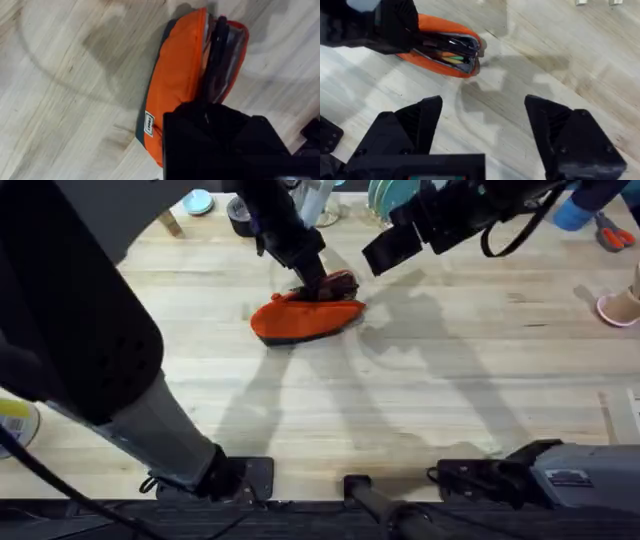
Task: Unzip the bag, pick up the pens from the table one at a time and place them inside, then zip the bag closed.
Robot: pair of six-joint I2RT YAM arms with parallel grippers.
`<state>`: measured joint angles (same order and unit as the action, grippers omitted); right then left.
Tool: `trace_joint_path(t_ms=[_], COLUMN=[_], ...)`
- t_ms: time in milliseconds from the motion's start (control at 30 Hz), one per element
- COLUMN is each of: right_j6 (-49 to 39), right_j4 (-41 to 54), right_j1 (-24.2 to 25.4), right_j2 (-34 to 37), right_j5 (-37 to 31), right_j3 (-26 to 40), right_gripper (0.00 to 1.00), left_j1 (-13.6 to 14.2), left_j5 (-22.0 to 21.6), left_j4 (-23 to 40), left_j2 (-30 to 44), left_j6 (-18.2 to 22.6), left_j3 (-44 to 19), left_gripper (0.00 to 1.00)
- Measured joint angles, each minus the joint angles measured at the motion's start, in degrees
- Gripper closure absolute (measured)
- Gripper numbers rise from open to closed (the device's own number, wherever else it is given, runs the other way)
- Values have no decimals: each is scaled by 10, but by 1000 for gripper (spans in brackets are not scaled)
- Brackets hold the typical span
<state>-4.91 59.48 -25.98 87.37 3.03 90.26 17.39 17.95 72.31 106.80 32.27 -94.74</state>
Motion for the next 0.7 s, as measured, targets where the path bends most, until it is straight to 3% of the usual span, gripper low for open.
trace_joint_path(t_ms=[367, 400, 533, 600, 700], right_j6=[0, 0, 0, 0, 0], right_j4=[-1, -1, -1, -1, -1], right_j1=[0, 0, 0, 0, 0], right_j2=[0, 0, 0, 0, 0], right_j5=[0, 0, 0, 0, 0], right_j3=[0, 0, 0, 0, 0], right_gripper=[5, 5, 5, 5, 5], left_j1=[0, 0, 0, 0, 0], left_j5=[3, 3, 5, 5, 5], left_j4=[2, 3, 1, 2, 1], left_j2=[0, 0, 0, 0, 0], left_j6=[-2, -1, -4, -7, -7], left_j3=[0, 0, 0, 0, 0], left_gripper=[954, 905, 279, 39, 8])
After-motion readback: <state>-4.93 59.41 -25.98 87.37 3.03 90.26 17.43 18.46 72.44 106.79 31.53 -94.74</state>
